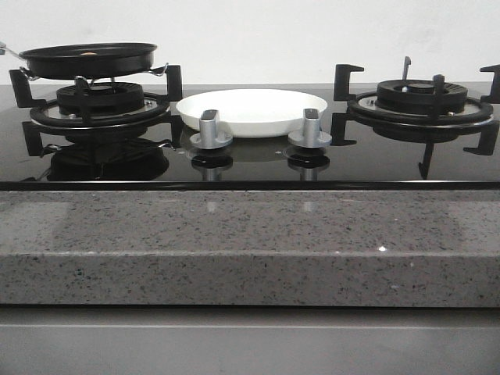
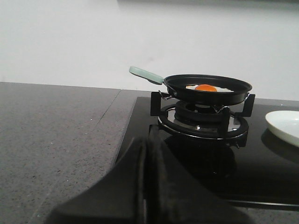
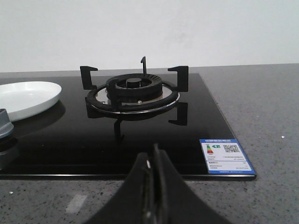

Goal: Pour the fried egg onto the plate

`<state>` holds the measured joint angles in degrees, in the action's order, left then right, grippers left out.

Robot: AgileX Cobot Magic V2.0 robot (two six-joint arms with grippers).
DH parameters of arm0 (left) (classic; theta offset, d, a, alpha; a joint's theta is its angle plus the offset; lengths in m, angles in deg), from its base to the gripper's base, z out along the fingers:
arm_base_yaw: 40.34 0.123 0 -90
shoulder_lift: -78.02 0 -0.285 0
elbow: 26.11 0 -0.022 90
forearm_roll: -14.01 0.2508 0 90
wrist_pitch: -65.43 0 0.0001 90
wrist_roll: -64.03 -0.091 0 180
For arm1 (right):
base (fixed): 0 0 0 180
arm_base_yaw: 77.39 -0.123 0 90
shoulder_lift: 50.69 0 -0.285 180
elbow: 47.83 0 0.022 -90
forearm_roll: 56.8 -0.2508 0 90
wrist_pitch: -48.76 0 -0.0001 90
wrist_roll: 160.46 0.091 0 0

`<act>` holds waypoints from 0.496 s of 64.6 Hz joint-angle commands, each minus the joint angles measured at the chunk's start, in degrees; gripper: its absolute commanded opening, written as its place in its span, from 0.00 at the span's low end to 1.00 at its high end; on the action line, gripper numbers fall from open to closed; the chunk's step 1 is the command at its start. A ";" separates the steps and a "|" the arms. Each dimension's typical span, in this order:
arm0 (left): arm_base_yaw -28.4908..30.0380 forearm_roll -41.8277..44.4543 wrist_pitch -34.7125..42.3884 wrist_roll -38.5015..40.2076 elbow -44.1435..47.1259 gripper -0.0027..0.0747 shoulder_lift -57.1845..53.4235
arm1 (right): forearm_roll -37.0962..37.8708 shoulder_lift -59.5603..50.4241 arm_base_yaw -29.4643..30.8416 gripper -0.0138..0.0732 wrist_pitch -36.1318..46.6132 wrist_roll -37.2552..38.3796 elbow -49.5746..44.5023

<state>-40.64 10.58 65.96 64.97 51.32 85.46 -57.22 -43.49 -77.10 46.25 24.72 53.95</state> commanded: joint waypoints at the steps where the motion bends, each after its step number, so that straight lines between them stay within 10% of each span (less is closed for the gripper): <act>1: 0.05 -3.51 4.73 0.64 -2.77 0.01 -0.98 | 0.41 -1.09 0.38 0.08 2.13 -0.33 5.44; 32: 0.05 -6.13 -18.91 0.64 -35.05 0.01 9.47 | 0.41 13.56 0.38 0.08 -27.17 -0.44 39.43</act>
<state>-40.64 5.02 48.32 65.00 22.96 90.62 -57.22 -35.34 -77.10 20.29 24.62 86.82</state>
